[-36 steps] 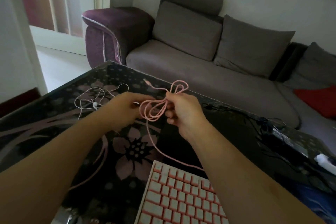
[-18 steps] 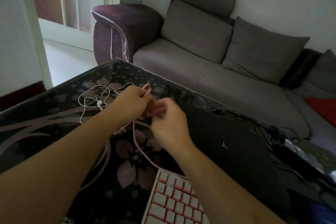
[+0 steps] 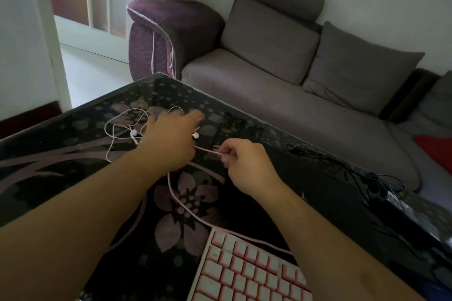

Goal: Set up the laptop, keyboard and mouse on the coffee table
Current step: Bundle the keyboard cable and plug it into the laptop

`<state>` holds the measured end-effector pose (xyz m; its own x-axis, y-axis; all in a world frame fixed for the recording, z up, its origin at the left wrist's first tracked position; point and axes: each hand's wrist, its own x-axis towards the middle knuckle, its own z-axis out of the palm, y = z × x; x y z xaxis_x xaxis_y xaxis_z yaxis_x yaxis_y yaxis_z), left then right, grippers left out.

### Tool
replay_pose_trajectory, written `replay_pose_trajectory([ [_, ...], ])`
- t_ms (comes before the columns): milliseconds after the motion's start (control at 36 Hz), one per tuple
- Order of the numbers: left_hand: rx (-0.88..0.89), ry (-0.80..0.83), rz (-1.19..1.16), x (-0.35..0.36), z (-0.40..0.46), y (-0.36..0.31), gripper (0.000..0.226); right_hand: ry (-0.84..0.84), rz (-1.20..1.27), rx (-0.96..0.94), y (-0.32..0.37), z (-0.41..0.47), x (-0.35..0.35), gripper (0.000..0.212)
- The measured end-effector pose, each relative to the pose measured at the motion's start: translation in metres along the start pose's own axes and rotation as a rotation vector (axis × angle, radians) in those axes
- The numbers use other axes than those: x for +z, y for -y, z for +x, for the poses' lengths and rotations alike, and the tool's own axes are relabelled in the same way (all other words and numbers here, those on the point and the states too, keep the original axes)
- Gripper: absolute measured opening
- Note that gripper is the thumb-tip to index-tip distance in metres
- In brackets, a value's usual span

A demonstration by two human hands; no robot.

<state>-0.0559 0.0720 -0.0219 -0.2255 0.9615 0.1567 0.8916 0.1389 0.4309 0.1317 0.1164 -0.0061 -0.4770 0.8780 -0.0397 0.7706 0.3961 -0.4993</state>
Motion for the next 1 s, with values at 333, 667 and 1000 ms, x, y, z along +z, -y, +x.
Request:
replay_pose_trajectory([
  [333,0.264,0.239,-0.030,0.052,0.019,-0.024,0.005,-0.114,0.414,0.190,-0.028,0.017,0.005,0.015],
  [667,0.239,0.202,-0.217,0.070,0.054,-0.008,0.014,-0.246,0.107,0.136,-0.091,-0.029,0.001,0.042],
  [1000,0.292,-0.014,-0.128,0.094,0.060,-0.016,0.015,-0.216,-0.028,0.055,-0.082,-0.019,0.014,0.044],
])
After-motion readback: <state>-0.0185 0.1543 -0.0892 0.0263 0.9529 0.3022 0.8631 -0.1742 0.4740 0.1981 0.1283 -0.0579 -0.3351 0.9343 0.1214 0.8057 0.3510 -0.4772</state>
